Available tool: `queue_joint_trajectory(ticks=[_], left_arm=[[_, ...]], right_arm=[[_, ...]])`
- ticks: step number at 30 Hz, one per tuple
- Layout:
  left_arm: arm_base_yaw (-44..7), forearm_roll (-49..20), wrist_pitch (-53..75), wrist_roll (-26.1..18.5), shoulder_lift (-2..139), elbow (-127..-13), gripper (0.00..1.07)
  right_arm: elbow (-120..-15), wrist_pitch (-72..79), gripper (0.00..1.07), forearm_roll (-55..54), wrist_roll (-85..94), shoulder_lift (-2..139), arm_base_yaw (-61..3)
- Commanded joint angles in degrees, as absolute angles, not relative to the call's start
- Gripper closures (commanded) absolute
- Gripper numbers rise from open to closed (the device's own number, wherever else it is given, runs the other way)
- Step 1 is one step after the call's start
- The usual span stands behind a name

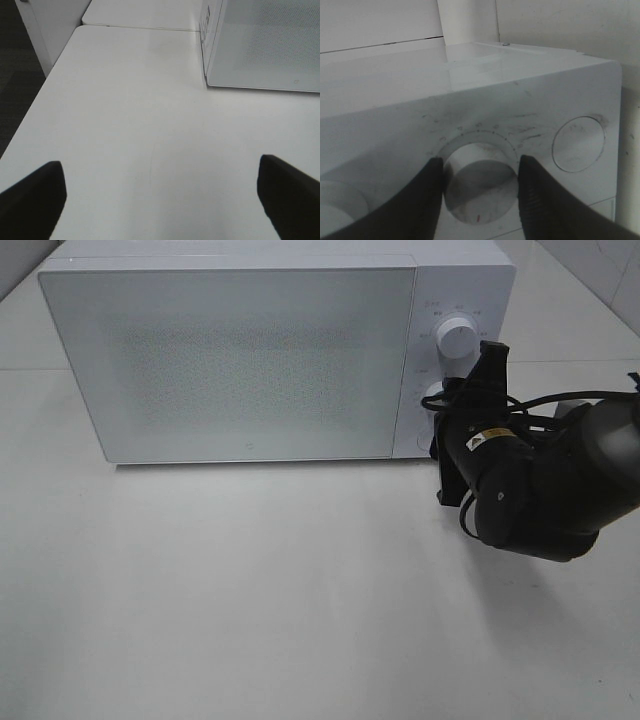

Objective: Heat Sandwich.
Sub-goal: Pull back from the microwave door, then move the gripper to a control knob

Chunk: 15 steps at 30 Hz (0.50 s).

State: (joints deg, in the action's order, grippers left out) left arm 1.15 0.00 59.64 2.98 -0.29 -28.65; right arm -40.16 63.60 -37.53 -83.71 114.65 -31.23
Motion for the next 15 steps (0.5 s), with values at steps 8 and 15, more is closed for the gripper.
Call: queue_joint_trajectory(ticks=[8, 15], left_arm=[[1.3, 0.0, 59.4, 2.9, -1.8, -28.5, 0.09], [1.3, 0.0, 59.4, 2.9, -1.8, -28.5, 0.09]], right_arm=[[-40.7, 65.3, 0.87, -35.4, -83.9, 114.5, -31.2], [-40.7, 65.5, 0.64, -33.7, -83.8, 114.5, -31.2]])
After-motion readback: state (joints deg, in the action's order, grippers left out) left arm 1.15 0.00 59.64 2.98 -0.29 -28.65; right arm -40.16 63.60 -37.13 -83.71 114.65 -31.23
